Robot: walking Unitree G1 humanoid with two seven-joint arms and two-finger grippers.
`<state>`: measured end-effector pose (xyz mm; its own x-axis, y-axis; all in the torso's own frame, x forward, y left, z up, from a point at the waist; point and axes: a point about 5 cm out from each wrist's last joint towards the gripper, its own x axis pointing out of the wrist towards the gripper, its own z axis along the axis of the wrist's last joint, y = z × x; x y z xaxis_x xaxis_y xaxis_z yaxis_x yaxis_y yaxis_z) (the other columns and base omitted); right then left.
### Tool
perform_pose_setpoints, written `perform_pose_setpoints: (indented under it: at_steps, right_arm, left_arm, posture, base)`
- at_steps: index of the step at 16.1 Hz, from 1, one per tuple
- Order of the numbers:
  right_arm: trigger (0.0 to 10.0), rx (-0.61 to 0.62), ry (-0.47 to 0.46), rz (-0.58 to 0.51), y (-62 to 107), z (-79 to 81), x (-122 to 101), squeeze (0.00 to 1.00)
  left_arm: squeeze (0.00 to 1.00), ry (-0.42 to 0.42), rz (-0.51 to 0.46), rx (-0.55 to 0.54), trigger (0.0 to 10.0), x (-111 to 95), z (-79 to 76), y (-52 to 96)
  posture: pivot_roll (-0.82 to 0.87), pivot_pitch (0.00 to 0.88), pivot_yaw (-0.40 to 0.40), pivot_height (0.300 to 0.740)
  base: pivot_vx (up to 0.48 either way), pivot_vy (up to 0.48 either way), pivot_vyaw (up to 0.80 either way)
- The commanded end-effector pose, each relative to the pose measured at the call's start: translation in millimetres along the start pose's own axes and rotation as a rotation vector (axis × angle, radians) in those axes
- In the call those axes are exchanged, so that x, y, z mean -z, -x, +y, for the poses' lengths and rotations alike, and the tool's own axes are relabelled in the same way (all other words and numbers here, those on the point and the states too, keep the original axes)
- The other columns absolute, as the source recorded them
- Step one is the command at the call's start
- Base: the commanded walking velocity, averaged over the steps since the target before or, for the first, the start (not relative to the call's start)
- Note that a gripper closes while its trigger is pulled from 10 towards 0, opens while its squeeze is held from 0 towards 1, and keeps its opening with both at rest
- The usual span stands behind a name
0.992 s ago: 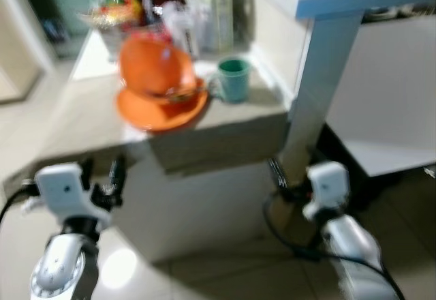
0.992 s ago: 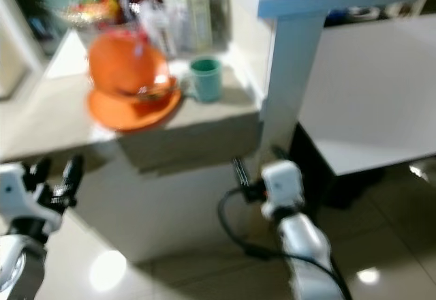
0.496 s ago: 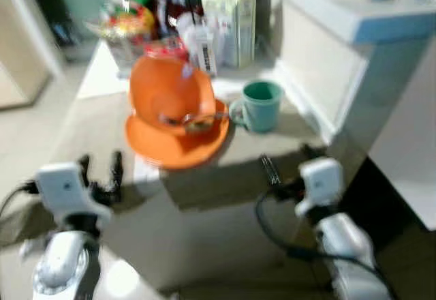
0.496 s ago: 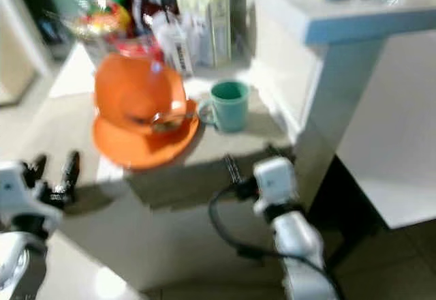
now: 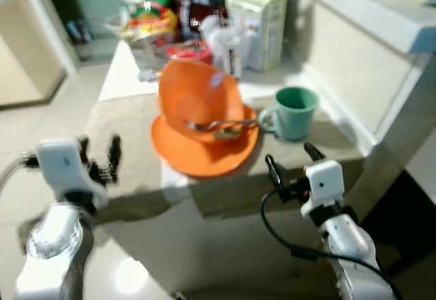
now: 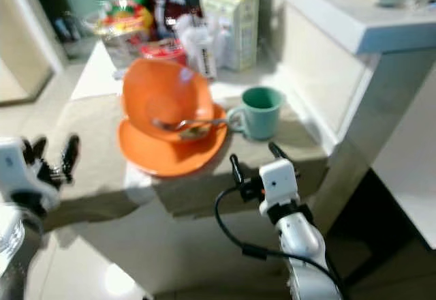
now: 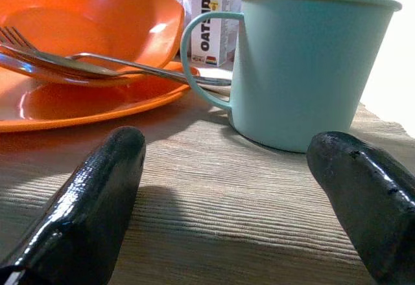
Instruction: Setting the table
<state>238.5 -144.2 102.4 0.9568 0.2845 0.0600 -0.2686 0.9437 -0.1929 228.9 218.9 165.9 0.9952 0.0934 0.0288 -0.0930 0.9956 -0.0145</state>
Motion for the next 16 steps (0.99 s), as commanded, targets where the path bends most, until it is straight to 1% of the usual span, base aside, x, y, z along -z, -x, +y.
perform_pose_setpoints:
  at_steps: [1, 3, 4, 5, 6, 7, 9, 10, 12, 13, 14, 16]
  right_arm:
    - [10.0, -0.006, -0.007, 0.008, 1.1, 2.2, 2, 0.00]
    - [10.0, 0.000, -0.013, 0.012, 2.1, 3.1, 5, 0.00]
    - [10.0, 0.000, -0.014, 0.013, 2.3, 3.8, 5, 0.00]
    - [10.0, 0.000, -0.016, 0.014, 2.5, 4.6, 5, 0.00]
    - [10.0, 0.000, -0.017, 0.014, 2.4, 5.2, 5, 0.00]
    - [10.0, -0.001, -0.016, 0.015, 2.5, 5.8, 6, 0.00]
    - [10.0, 0.002, -0.014, 0.017, 3.3, 4.8, 6, 0.00]
    - [10.0, 0.006, -0.011, 0.021, 3.9, 3.1, 7, 0.00]
    - [10.0, 0.007, -0.011, 0.023, 3.9, 2.7, 7, 0.00]
    - [10.0, 0.007, -0.011, 0.023, 3.7, 2.7, 7, 0.00]
    - [10.0, 0.005, -0.011, 0.024, 3.5, 2.9, 7, 0.00]
    - [10.0, 0.000, -0.014, 0.027, 2.1, 4.0, 8, 0.00]
  left_arm:
    - [0.00, -0.001, 0.023, 0.017, 10.0, -1, 2.9, -7.1]
    - [0.00, 0.046, 0.020, 0.022, 10.0, -20, 12.5, -34.4]
    - [0.00, 0.064, 0.033, 0.036, 10.0, -26, 14.1, -43.3]
    - [0.00, 0.094, 0.033, 0.064, 10.0, -36, 12.9, -53.4]
    - [0.00, 0.111, 0.040, 0.092, 10.0, -41, 9.4, -59.3]
    - [0.00, 0.163, 0.081, 0.121, 10.0, -42, 3.3, -68.3]
    - [0.00, 0.197, 0.117, 0.129, 10.0, -43, 4.3, -73.7]
    - [0.00, 0.240, 0.126, 0.131, 10.0, -52, 8.0, -79.6]
    - [0.00, 0.252, 0.119, 0.128, 10.0, -61, 10.2, -83.0]
    - [0.00, 0.258, 0.109, 0.125, 10.0, -70, 10.8, -85.8]
    - [0.00, 0.271, 0.115, 0.125, 10.0, -74, 10.6, -87.5]
    - [0.00, 0.331, 0.158, 0.159, 10.0, -78, 6.3, -89.1]
  posture:
    - [-0.12, 0.000, 0.124, 0.740]
    - [-0.12, 0.000, 0.127, 0.740]
    - [-0.12, 0.000, 0.128, 0.740]
    - [-0.12, 0.000, 0.128, 0.740]
    - [-0.12, 0.003, 0.130, 0.740]
    - [-0.13, 0.005, 0.132, 0.740]
    - [-0.14, 0.008, 0.131, 0.740]
    - [-0.14, 0.010, 0.129, 0.740]
    - [-0.14, 0.010, 0.128, 0.740]
    - [-0.14, 0.011, 0.128, 0.740]
    - [-0.14, 0.013, 0.128, 0.740]
    - [-0.13, 0.013, 0.131, 0.740]
  base:
    - [0.000, 0.000, 0.00]
    - [0.000, 0.000, 0.00]
    - [0.000, 0.000, 0.00]
    - [0.000, 0.000, 0.00]
    - [0.000, 0.000, 0.00]
    - [0.000, 0.000, 0.00]
    - [0.000, 0.000, 0.00]
    - [0.000, 0.000, 0.00]
    - [0.000, 0.000, 0.00]
    - [0.000, 0.000, 0.00]
    - [0.000, 0.000, 0.00]
    - [0.000, 0.000, 0.00]
